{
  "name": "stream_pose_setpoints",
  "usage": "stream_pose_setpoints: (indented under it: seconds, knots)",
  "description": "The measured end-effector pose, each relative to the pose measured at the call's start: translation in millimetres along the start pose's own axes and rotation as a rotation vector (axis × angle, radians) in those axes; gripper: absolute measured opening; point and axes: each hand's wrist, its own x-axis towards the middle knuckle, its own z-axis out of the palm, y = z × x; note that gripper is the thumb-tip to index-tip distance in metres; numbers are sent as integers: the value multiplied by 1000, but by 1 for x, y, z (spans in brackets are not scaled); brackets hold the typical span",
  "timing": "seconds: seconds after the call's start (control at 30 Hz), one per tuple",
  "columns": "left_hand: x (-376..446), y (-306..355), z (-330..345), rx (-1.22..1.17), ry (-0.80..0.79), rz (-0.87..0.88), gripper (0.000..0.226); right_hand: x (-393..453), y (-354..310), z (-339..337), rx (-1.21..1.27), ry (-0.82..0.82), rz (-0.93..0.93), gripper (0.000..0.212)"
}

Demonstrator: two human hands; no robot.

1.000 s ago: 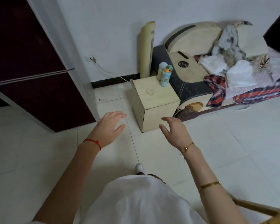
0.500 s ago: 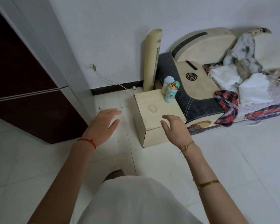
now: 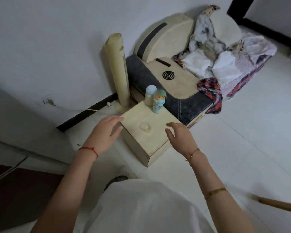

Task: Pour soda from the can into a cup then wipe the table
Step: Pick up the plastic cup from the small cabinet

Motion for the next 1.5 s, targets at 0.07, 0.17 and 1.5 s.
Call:
stream_pose_setpoints:
  seconds: [0.07, 0.17, 1.5]
  knots:
    - [28, -14, -16, 9, -47, 49, 38, 15, -15, 7, 29, 22, 67, 37]
    - [66, -34, -32, 31, -161, 116, 40, 31, -36, 20, 63, 62, 175, 37]
    - [264, -181, 293, -209, -525, -154, 79, 202, 102, 285, 1028, 13, 1062, 35]
